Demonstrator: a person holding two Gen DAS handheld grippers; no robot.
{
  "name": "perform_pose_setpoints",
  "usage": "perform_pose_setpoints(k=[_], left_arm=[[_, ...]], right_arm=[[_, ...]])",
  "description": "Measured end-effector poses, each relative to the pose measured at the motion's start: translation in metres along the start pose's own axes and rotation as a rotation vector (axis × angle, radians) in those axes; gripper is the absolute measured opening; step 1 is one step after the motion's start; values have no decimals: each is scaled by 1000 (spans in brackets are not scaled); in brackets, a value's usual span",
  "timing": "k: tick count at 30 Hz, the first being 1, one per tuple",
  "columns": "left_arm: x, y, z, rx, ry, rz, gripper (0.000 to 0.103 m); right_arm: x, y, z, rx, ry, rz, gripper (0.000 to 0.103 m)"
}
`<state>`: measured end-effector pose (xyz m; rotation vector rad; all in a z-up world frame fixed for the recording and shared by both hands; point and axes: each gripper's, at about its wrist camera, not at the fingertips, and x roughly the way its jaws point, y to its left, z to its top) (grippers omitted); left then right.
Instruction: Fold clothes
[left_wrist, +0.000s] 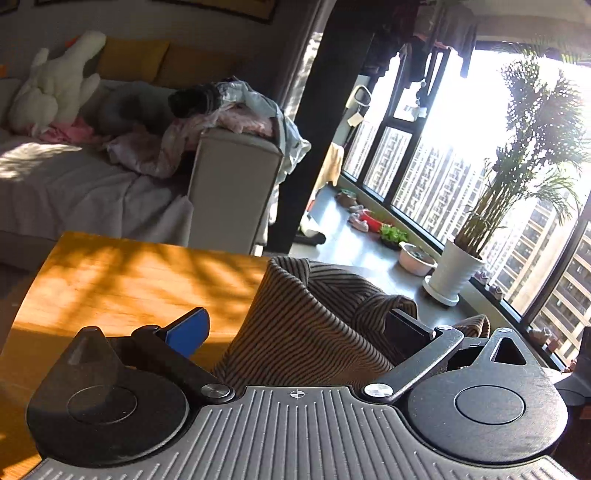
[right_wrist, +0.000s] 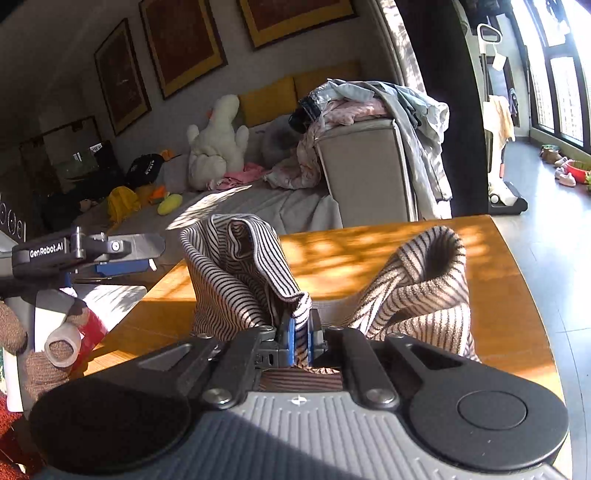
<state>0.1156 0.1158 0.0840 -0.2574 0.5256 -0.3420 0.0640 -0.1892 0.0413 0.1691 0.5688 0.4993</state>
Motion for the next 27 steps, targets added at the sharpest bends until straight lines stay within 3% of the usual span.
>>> perform_pose_setpoints(k=[3, 9, 11, 14, 16, 19, 23, 24, 27], left_arm=[[-1, -7, -5, 4, 17, -10, 103], [-6, -12, -16, 31, 69, 1, 103], [-8, -14, -21, 55, 89, 6, 103], [-9, -18, -30, 81, 135, 9, 103], [-9, -21, -36, 96, 164, 21, 103], [-12, -21, -42, 95, 197, 12, 103], [-10, -13, -49, 38, 242, -34, 99], [-5, -10, -52, 19, 256, -45, 98], [8, -4, -55, 21, 265, -41, 84]], right_arm=[[-2, 4, -25, -22, 48, -25, 6], [-27, 6, -21, -80, -18, -104, 7], [-35, 7, -19, -100, -40, -130, 12], [-48, 8, -17, -129, -74, -170, 35], [-57, 8, -16, -148, -96, -196, 56], [-58, 5, -18, -161, -92, -247, 65], [-29, -13, -31, -135, 17, -342, 68], [-23, -17, -35, -105, 42, -325, 68], [-6, -16, -43, -82, 84, -277, 55]])
